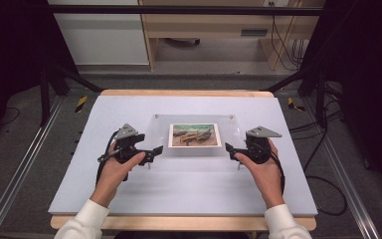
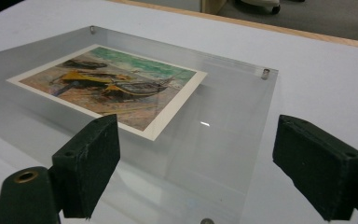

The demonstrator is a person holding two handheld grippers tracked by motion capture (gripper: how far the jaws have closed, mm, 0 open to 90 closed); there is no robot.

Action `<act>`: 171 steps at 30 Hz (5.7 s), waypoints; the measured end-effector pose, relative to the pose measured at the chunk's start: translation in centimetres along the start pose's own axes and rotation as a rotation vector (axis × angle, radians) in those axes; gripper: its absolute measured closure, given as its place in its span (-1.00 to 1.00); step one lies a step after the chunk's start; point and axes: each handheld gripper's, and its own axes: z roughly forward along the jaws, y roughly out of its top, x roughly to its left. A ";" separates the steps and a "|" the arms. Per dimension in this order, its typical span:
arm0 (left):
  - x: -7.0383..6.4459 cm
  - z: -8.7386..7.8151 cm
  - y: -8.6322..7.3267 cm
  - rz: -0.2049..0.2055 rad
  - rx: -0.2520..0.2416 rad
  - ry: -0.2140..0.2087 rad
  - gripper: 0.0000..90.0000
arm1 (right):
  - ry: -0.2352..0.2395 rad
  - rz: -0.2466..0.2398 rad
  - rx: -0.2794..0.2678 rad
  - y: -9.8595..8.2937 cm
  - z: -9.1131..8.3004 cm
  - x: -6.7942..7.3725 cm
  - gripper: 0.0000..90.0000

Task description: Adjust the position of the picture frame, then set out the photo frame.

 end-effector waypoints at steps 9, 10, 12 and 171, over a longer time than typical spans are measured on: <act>0.5 1.3 -0.7 -0.017 0.052 0.030 -0.81 | 0.029 0.040 0.113 -0.3 2.0 -0.8 -0.67; 0.5 1.4 -0.9 -0.017 0.061 0.030 -0.81 | 0.029 0.053 0.120 -0.5 2.2 -0.9 -0.68; 0.6 1.5 -1.2 -0.032 0.065 0.038 -0.80 | 0.040 0.070 0.135 -0.8 2.4 -1.0 -0.68; -1.2 -2.3 -4.9 -0.117 0.073 0.025 -0.15 | 0.163 0.144 0.099 -4.7 -2.1 -0.7 -0.24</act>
